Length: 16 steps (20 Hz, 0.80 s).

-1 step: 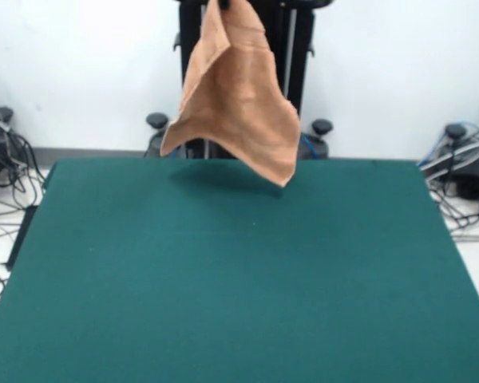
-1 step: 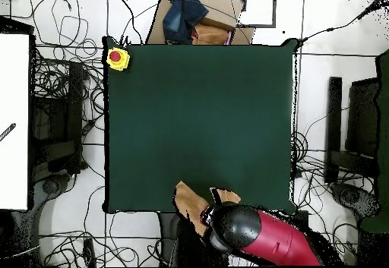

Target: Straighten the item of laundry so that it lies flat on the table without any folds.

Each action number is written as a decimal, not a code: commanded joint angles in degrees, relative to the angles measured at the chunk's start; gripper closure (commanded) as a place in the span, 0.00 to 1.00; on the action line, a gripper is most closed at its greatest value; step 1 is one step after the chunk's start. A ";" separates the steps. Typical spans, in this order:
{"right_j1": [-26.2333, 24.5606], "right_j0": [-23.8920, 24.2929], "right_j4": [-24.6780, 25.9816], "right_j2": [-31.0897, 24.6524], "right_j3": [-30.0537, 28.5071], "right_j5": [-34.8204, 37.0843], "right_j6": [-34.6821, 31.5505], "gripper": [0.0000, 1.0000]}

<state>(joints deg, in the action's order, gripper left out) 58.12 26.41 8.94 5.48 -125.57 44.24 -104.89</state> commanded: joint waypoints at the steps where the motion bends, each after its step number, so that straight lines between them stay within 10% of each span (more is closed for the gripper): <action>1: -17.25 2.33 5.82 -8.54 5.88 -10.99 3.95 1.00; 8: -34.41 6.94 12.18 -14.12 18.54 -27.66 6.76 1.00; 16: -39.58 9.58 19.45 -20.01 25.23 -32.54 6.42 1.00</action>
<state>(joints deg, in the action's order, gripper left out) 26.99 35.31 22.43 -4.08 -110.58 12.83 -104.89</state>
